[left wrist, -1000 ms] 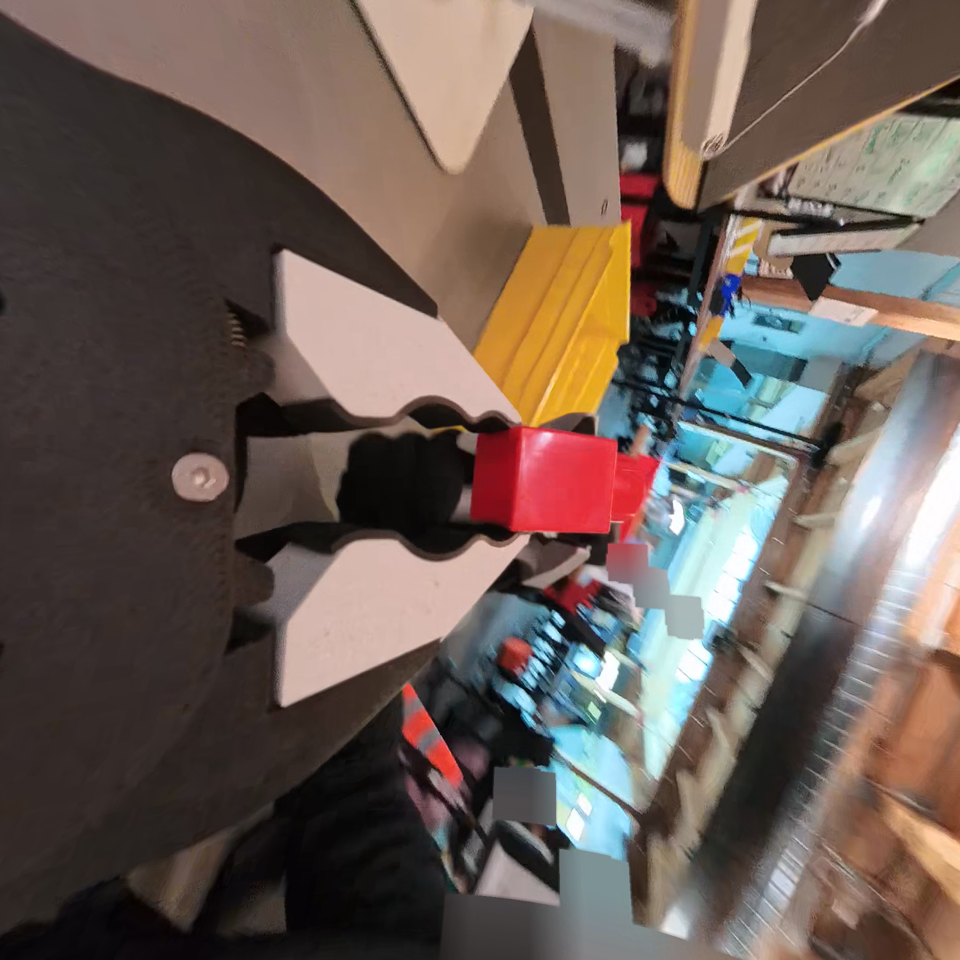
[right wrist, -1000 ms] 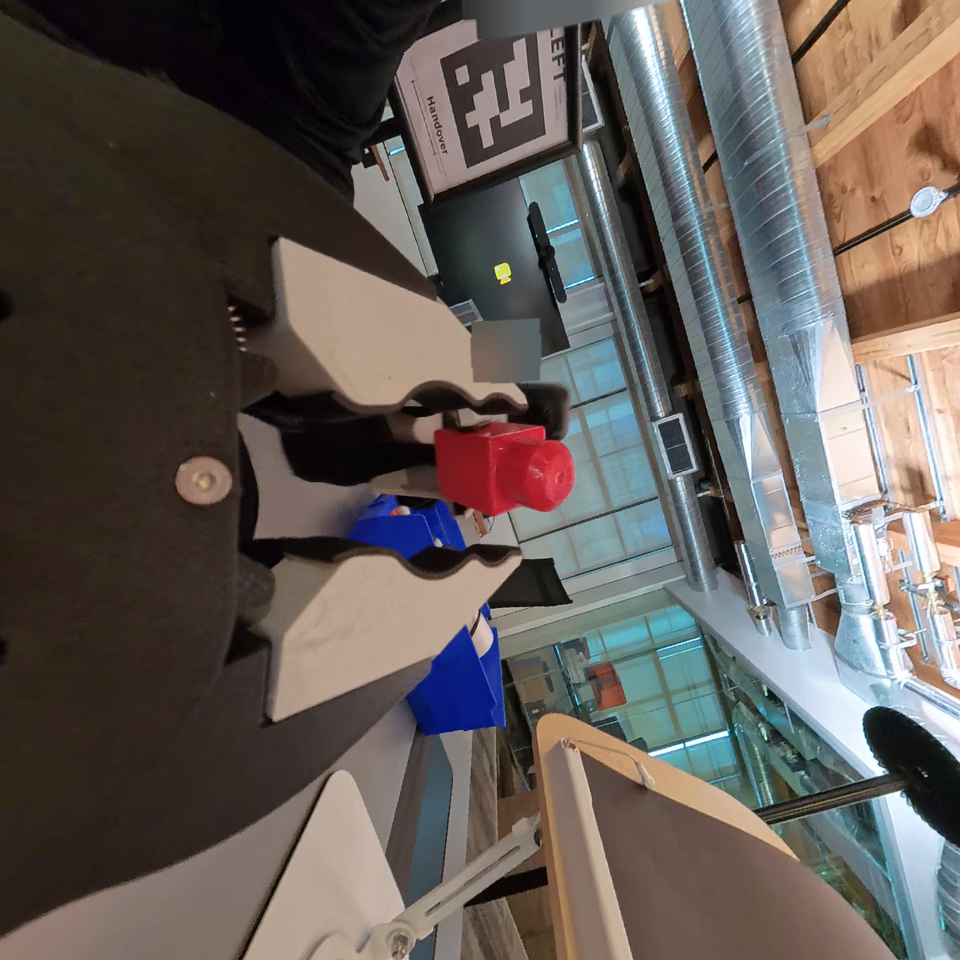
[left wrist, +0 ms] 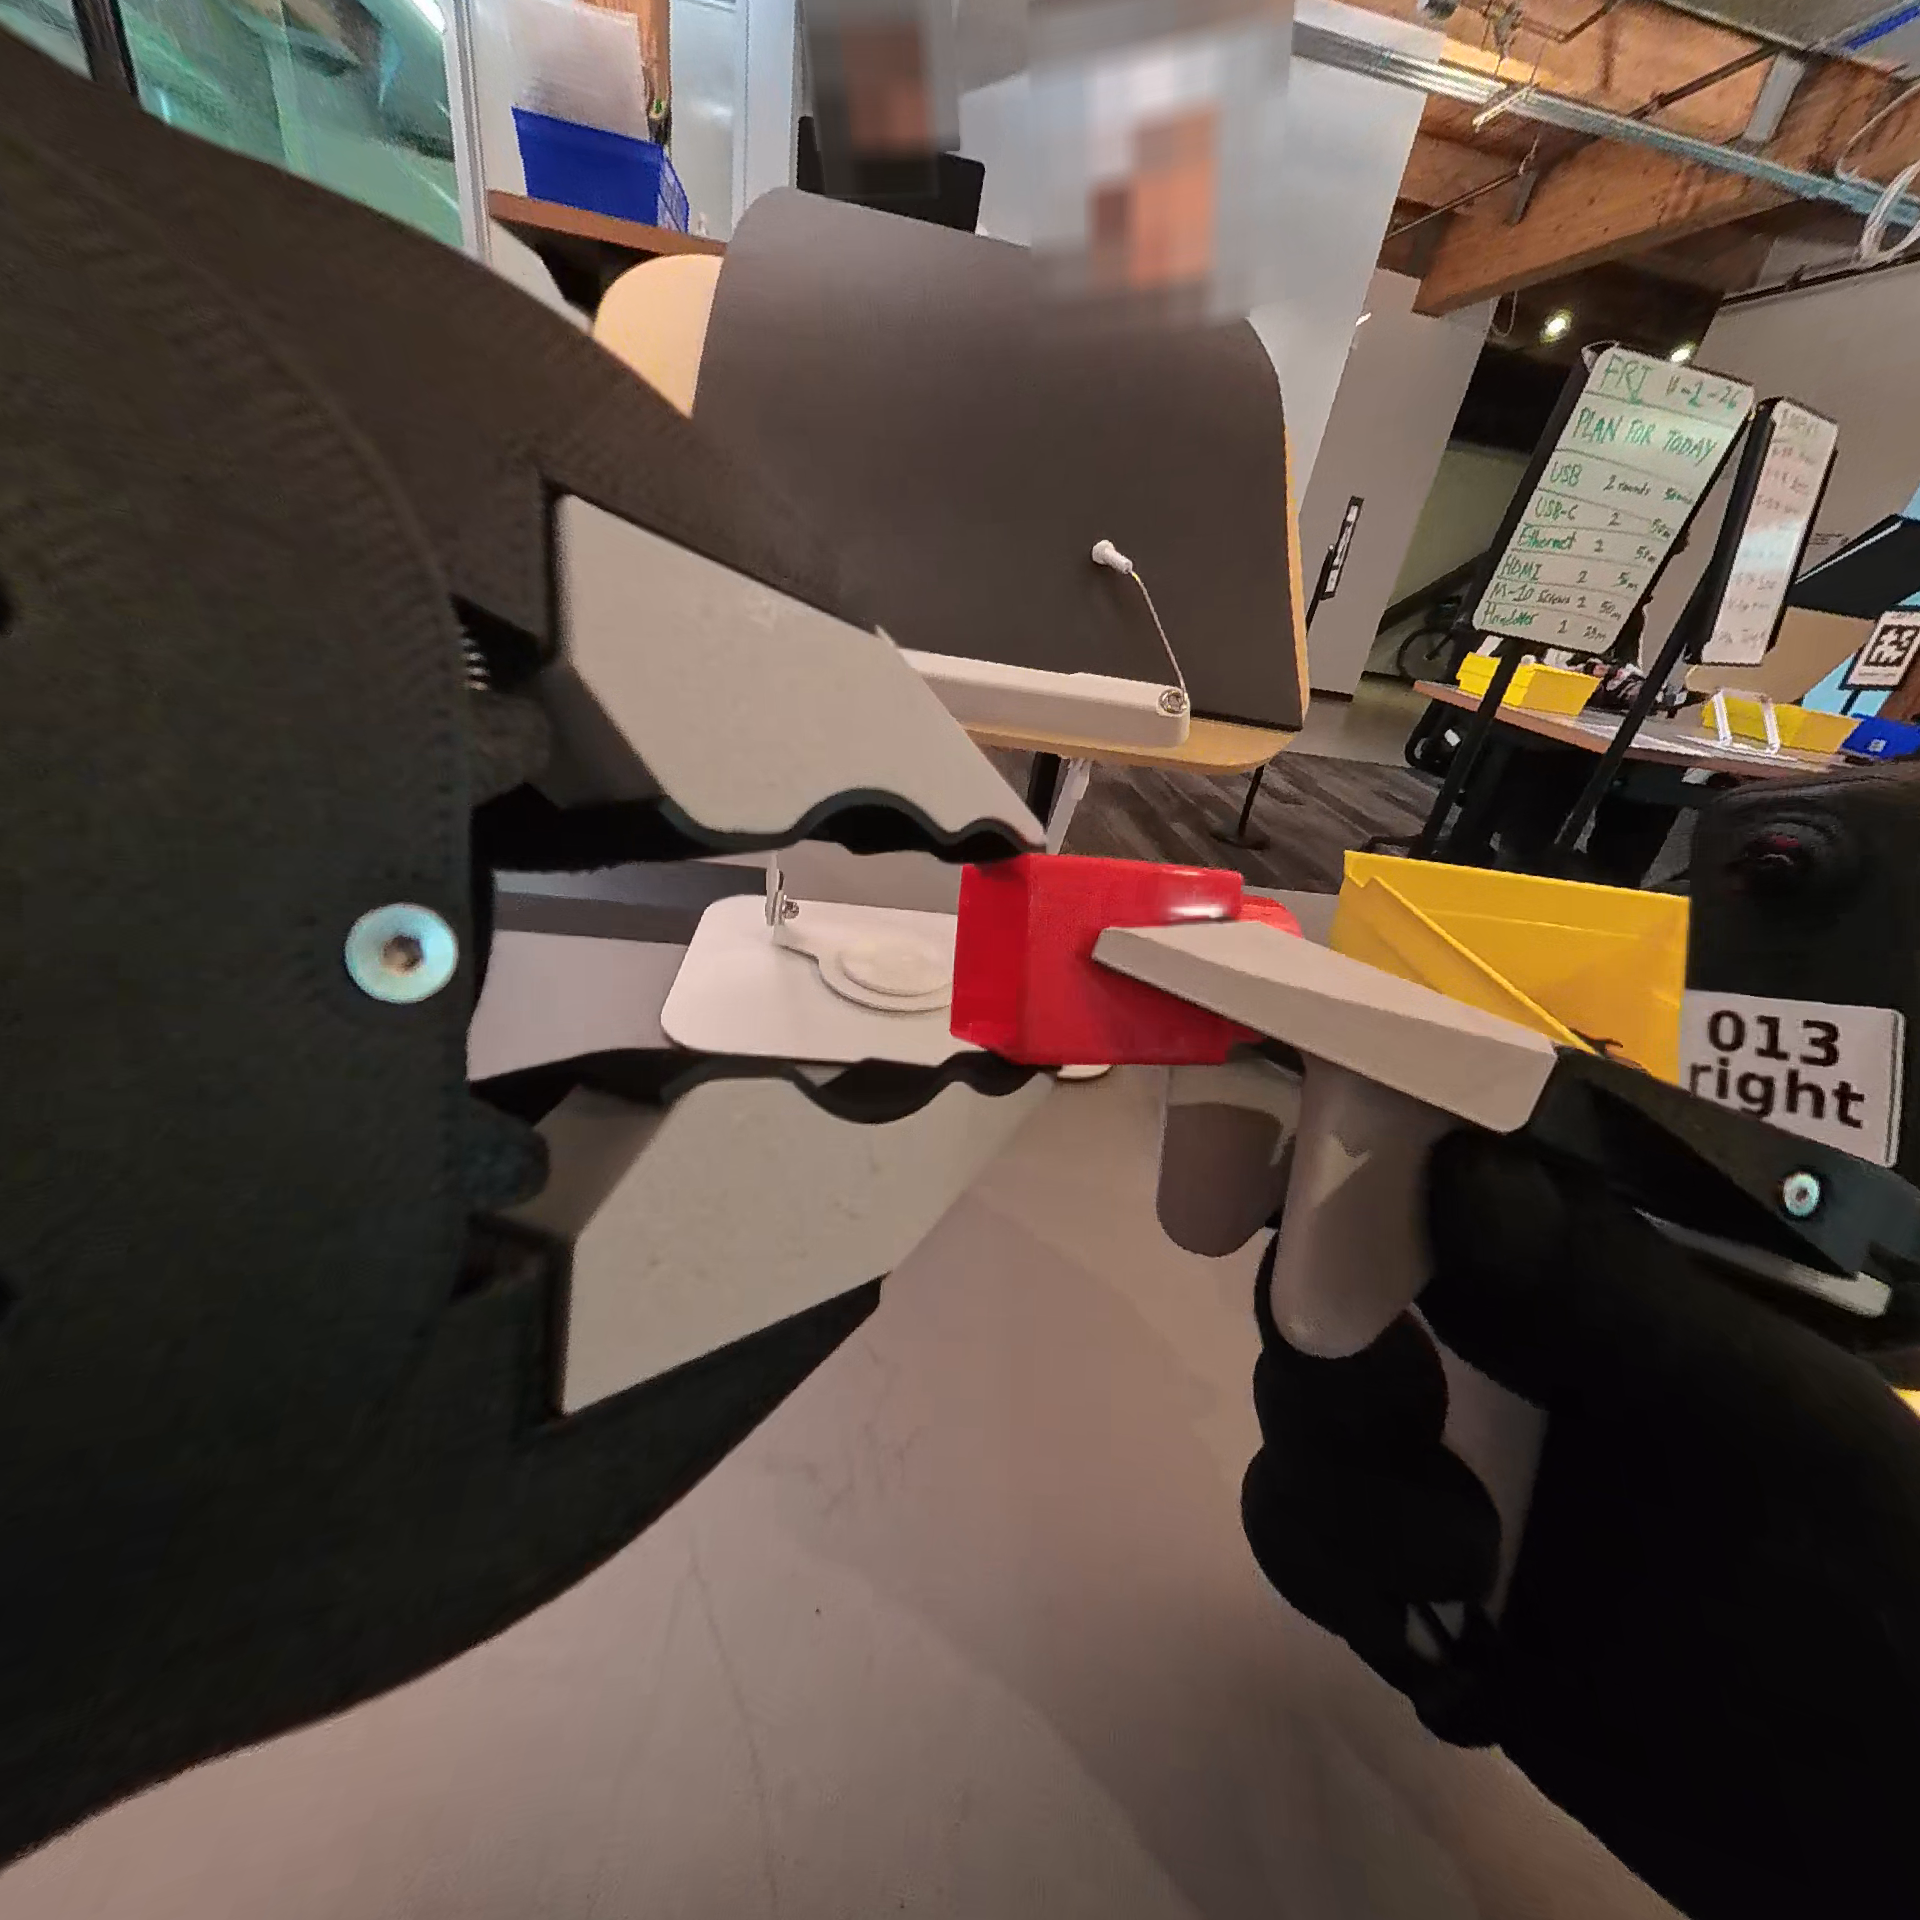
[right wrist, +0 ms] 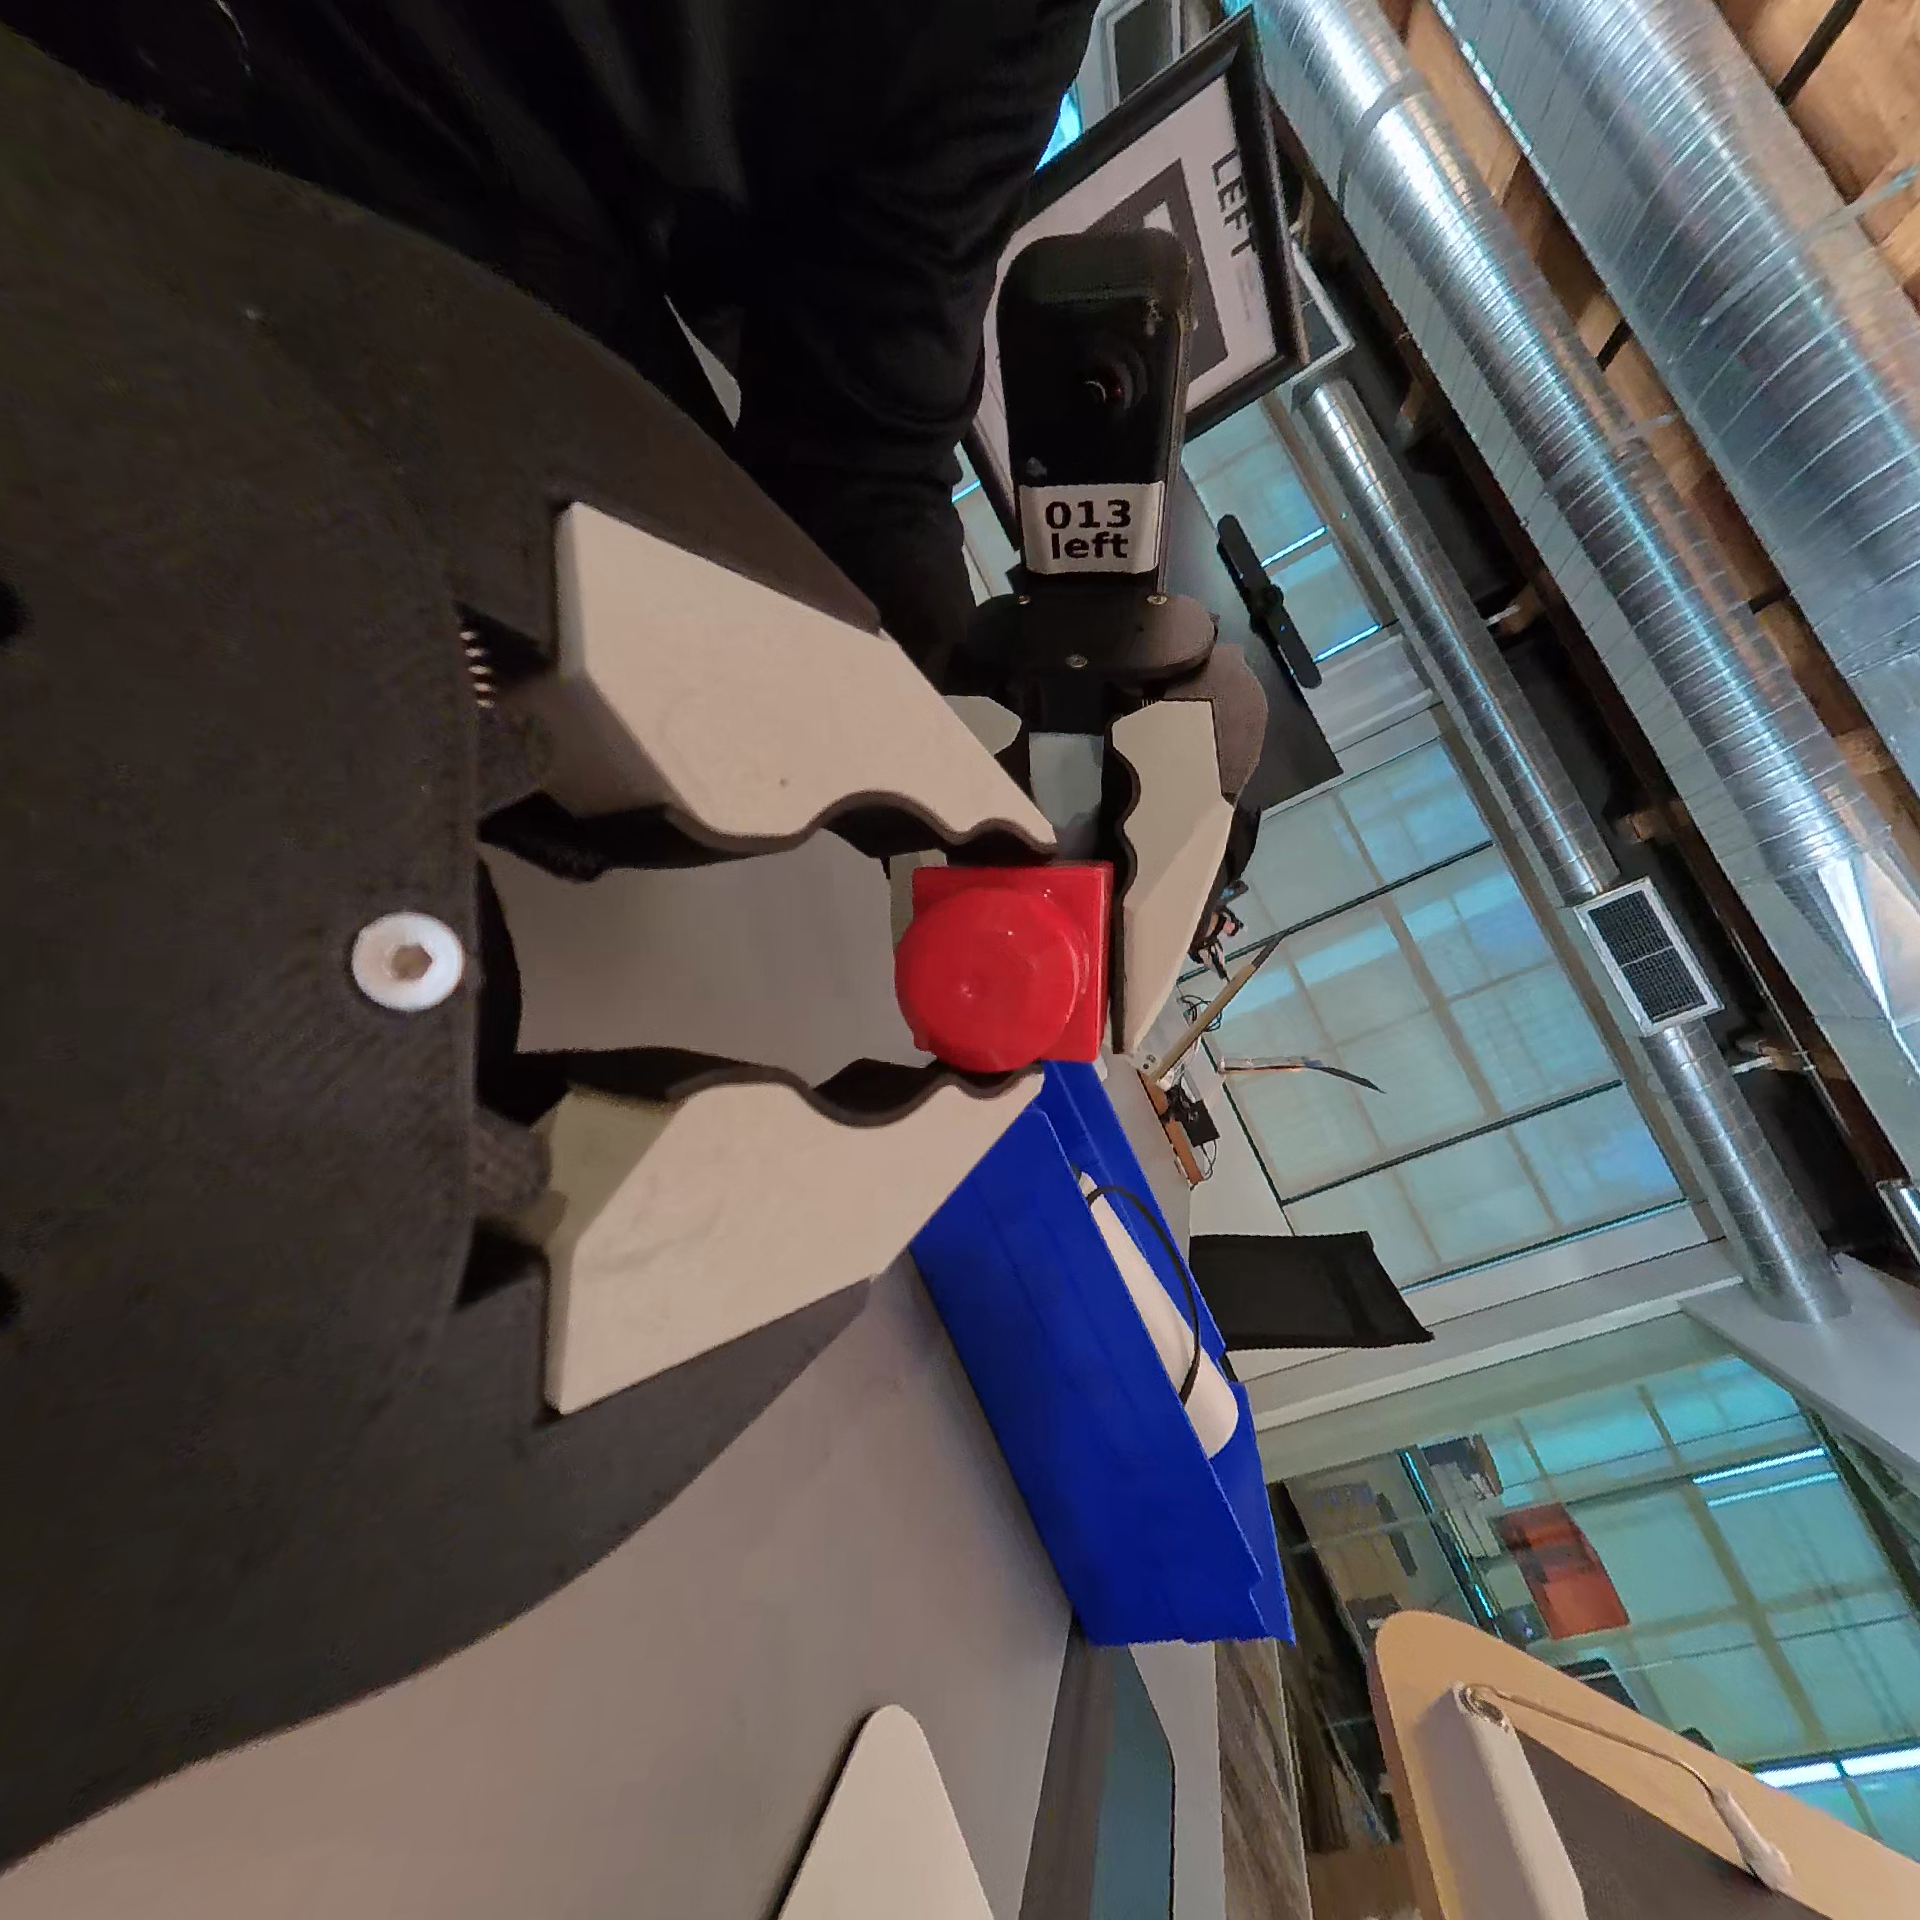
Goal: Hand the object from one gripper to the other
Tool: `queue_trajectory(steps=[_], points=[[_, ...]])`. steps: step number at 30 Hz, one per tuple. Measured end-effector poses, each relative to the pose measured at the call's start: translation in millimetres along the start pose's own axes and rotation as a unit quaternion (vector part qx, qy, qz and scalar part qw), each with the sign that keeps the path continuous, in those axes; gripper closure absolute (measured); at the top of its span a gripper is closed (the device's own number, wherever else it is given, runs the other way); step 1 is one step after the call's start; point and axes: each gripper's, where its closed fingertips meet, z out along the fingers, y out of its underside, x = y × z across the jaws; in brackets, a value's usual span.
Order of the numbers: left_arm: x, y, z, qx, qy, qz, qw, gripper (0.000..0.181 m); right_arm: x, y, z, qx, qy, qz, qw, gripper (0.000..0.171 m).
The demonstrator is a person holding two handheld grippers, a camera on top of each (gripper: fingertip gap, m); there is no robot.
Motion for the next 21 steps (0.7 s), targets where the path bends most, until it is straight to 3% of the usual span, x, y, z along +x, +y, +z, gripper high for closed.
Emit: queue_trajectory(steps=[7, 10, 12, 16, 21], points=[[7, 4, 0, 0.017, 0.044, -0.106, 0.993, 0.130, 0, -5, -2, 0.003, 0.015, -0.032, 0.999, 0.137], [10, 4, -5, 0.042, 0.074, -0.190, 0.978, 0.128, 0, -7, -4, 0.003, 0.024, -0.052, 0.998, 0.137], [11, 4, -8, 0.063, 0.109, -0.276, 0.953, 0.128, 1, -6, -3, -0.010, 0.036, -0.079, 0.996, 0.137], [10, 7, -12, 0.121, 0.189, -0.475, 0.851, 0.126, -4, 0, 0, -0.037, 0.052, -0.165, 0.984, 0.137], [14, 5, -23, 0.201, 0.319, -0.649, 0.661, 0.112, -11, 4, 3, -0.071, 0.072, -0.277, 0.956, 0.137]])
